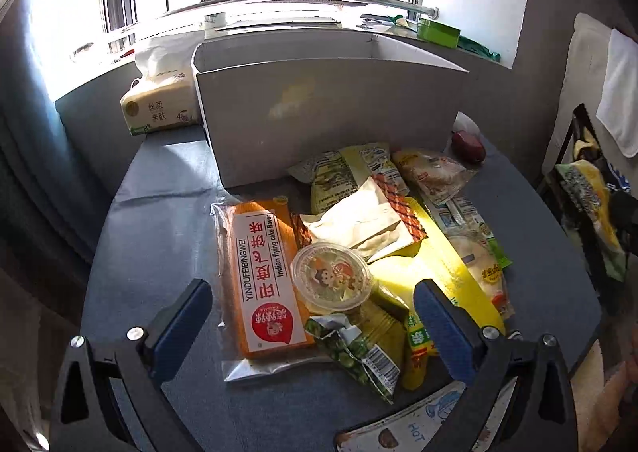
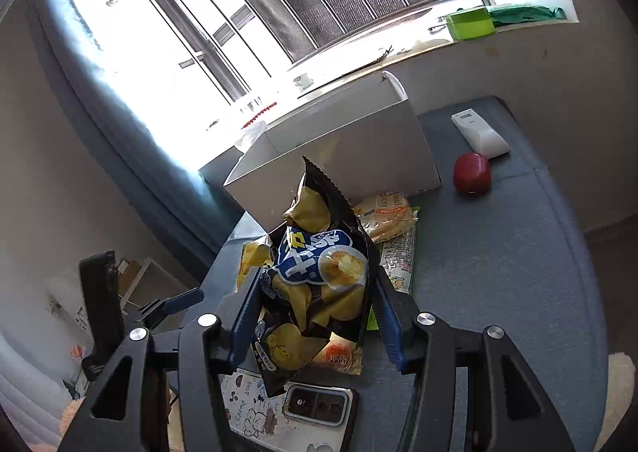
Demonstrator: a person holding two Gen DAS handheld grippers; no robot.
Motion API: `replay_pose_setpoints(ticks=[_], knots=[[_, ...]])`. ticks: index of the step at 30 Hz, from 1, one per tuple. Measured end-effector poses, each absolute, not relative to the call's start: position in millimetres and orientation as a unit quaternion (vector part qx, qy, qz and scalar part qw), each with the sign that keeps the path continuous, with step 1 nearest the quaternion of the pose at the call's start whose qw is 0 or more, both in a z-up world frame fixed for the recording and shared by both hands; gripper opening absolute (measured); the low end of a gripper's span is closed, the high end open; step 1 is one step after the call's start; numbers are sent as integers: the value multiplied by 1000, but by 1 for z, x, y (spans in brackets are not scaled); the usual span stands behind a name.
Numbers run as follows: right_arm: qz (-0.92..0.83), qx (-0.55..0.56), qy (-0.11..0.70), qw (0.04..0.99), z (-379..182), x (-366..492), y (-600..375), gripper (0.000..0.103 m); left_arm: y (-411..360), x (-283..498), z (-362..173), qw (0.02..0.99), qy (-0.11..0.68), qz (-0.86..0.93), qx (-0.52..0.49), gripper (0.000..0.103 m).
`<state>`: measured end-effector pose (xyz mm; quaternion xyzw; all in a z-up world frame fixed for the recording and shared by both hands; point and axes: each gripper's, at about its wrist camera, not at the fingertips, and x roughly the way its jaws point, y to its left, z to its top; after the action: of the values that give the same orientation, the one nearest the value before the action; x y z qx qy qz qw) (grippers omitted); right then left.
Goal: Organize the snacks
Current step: 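Grasp the dark blue chip bag with the right tool while the left tool grasps the jelly cup, then lower the chip bag and jelly cup into the white box and release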
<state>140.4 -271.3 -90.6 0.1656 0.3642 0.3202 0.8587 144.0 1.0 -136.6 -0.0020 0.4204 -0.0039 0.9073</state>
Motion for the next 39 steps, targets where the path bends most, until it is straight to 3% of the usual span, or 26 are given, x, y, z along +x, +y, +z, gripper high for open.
replay_pose_setpoints(ticks=[5,7,8,9,15,25,33,39], knots=[[314,156,358,866,-86,129,-278,58,2,165,-148,903,429,-24,-3,101],[316,157,360,864,-88,128,-279,58,2,171,-152,901,432,-34,2,84],[315,155,361,864,-89,127,-279,58,4,172,-152,900,435,-40,-5,55],[314,151,362,865,-89,127,-278,58,5,172,-153,897,440,-41,-11,48],[314,152,362,864,-91,126,-279,58,14,153,-141,909,410,-57,-38,47],[324,133,351,869,-75,146,-267,58,28,137,-58,943,315,-84,-71,47],[314,103,324,886,-22,229,-242,58,42,216,-4,946,304,-95,-63,47],[274,84,374,882,-18,325,-214,58,40,300,-4,934,344,-74,-56,47]])
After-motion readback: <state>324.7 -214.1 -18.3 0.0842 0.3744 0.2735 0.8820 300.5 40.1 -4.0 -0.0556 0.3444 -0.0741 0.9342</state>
